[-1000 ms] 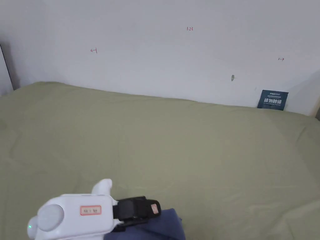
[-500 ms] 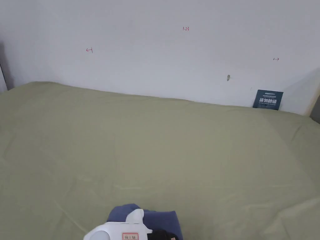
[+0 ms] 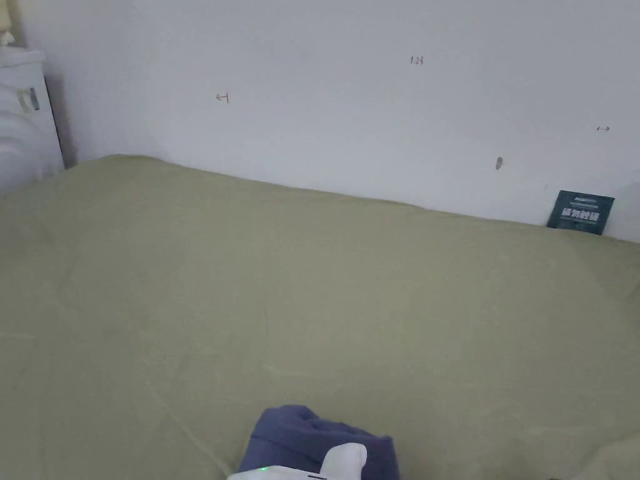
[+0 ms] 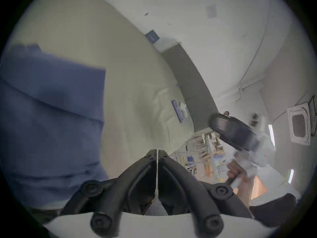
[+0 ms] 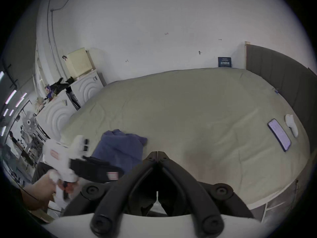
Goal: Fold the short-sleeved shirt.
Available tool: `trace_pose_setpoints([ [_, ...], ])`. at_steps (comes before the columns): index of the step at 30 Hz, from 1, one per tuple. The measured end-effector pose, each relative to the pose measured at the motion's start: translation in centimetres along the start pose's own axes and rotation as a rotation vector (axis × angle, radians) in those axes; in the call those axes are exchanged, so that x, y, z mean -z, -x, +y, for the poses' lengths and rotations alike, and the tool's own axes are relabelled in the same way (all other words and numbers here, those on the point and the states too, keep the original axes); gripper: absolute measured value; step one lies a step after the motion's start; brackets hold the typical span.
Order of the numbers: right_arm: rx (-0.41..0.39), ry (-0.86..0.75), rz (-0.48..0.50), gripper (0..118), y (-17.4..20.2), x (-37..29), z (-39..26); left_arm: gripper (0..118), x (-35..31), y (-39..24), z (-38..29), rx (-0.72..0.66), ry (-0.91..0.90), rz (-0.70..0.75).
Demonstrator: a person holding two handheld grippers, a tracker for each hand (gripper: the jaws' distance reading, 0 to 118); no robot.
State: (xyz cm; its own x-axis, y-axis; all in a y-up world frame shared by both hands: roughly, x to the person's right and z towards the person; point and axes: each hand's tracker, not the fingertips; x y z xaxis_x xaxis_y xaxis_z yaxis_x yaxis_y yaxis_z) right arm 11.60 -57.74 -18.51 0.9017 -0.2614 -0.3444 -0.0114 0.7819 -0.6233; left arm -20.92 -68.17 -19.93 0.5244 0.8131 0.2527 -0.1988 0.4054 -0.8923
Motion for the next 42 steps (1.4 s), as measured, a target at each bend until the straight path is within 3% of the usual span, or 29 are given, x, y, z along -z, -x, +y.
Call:
trace_pose_setpoints([
  [4, 0.02, 0.016, 0.194, 0, 0.9, 4.3, 0.8, 3, -10.7, 2.8, 1.6, -0.072, -0.172, 0.199],
  [7, 0.111, 0.059, 0.529, 0, 2.1, 9.7, 0.0, 3, -17.7, 7.6, 2.0, -0.179, -0.304, 0.356],
  [9, 0.155, 0.106, 0.701, 0, 3.3, 14.0, -1.4, 3, -20.6, 9.7, 1.5, -0.24, -0.343, 0.412],
  [11, 0.178, 0.181, 0.798, 0, 4.2, 18.1, -2.9, 3, -21.6, 10.9, 1.4, -0.27, -0.348, 0.412],
  [14, 0.222, 0.298, 0.867, 0, 4.6, 23.2, -4.3, 5, -20.8, 10.5, 1.4, -0.255, -0.329, 0.395],
  [16, 0.31, 0.356, 0.895, 0, 3.9, 25.9, -4.9, 18, -19.5, 10.8, 1.6, -0.244, -0.305, 0.31],
  [19, 0.407, 0.372, 0.781, 0, 1.8, 28.5, -5.7, 79, -17.0, 12.6, 2.2, -0.253, -0.256, 0.207],
  [20, 0.484, 0.35, 0.766, 0, 0.8, 28.9, -5.9, 85, -16.0, 12.7, 2.5, -0.256, -0.242, 0.229],
  [22, 0.622, 0.256, 0.71, 0, -0.5, 28.8, -6.1, 85, -14.5, 13.1, 3.0, -0.235, -0.188, 0.243],
  [23, 0.641, 0.225, 0.673, 0, -0.9, 28.5, -6.2, 85, -13.6, 13.3, 3.0, -0.221, -0.173, 0.252],
  [28, 0.617, 0.224, 0.703, 0, -0.9, 28.9, -6.9, 84, -9.6, 14.6, 2.6, -0.291, -0.059, 0.218],
  [31, 0.613, 0.228, 0.705, 0, -1.0, 29.0, -6.8, 80, -8.4, 14.5, 2.2, -0.295, -0.103, 0.142],
  [32, 0.618, 0.227, 0.705, 0, -1.0, 29.0, -6.9, 70, -8.1, 14.5, 2.3, -0.305, -0.097, 0.121],
  [34, 0.602, 0.226, 0.705, 0, -1.0, 29.0, -6.9, 25, -7.7, 14.0, 2.1, -0.266, -0.04, 0.151],
  [36, 0.585, 0.222, 0.699, 0, -1.0, 28.9, -6.6, 23, -7.9, 13.8, 1.8, -0.192, -0.026, 0.255],
  [38, 0.562, 0.222, 0.693, 0, -0.6, 28.6, -6.4, 23, -8.4, 14.5, 1.4, -0.315, -0.071, 0.156],
  [42, 0.524, 0.224, 0.676, 0, -0.3, 27.9, -5.8, 21, -8.8, 13.6, 1.8, -0.234, -0.069, 0.195],
])
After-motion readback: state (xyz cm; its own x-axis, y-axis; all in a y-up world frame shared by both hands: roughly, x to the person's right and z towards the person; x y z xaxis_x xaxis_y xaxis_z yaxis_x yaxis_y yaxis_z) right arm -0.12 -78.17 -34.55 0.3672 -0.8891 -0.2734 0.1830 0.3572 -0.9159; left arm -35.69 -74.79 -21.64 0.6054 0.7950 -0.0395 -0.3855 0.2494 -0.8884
